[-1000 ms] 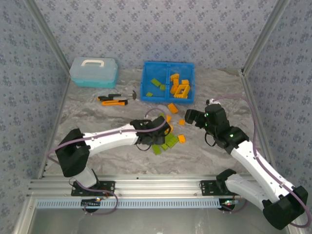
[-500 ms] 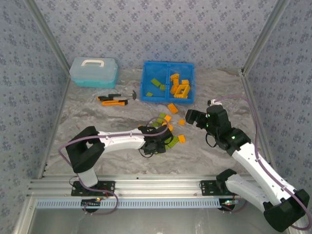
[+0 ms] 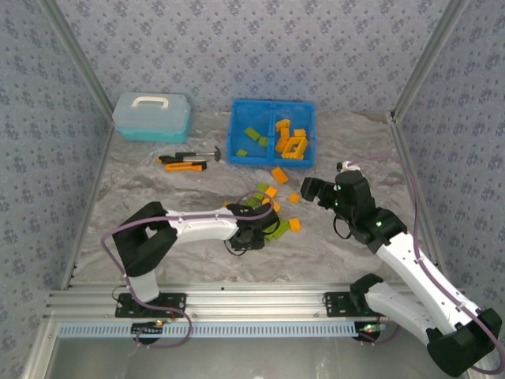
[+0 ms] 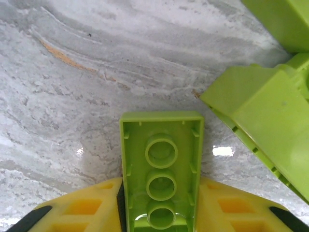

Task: Sort the legos into containers by color

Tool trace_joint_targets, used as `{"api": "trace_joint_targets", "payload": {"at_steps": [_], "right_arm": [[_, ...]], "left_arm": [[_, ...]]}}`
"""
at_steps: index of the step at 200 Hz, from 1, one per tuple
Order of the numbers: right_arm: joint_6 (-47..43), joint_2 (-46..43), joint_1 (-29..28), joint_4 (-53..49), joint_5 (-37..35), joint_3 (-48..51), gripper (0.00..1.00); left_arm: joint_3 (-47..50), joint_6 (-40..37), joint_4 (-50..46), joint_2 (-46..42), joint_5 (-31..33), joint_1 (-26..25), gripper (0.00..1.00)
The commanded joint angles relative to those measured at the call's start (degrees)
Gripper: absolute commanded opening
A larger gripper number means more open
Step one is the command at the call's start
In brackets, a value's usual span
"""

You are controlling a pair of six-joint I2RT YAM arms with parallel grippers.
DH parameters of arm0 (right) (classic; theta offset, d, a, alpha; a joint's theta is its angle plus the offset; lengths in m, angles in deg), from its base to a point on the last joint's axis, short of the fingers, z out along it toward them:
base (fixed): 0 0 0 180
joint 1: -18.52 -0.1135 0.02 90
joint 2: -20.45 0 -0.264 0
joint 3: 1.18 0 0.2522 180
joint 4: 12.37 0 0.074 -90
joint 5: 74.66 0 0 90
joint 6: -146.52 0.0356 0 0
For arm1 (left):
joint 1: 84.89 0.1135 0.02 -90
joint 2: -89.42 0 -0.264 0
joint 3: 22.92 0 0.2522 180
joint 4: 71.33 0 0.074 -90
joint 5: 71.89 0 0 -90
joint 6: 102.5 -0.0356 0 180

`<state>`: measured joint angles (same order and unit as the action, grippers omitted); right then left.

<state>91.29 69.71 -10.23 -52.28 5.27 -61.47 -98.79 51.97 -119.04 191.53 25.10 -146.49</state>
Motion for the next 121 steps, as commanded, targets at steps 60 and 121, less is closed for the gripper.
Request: {"api": "trace_joint_targets", "payload": {"at_steps": [60,121], "right_arm": [[0.6,-0.6,0.1,-1.0,-0.5,-0.3,1.0],[0.8,-0.9,0.0,-0.9,0.5,-1.1,1.0]], "left_arm": [[-6.5,-9.2,-8.2,-11.2,13.5,1.9,0.3],[-19.2,-35.6,7.0,-6.6,16.4,14.6,0.24]]}}
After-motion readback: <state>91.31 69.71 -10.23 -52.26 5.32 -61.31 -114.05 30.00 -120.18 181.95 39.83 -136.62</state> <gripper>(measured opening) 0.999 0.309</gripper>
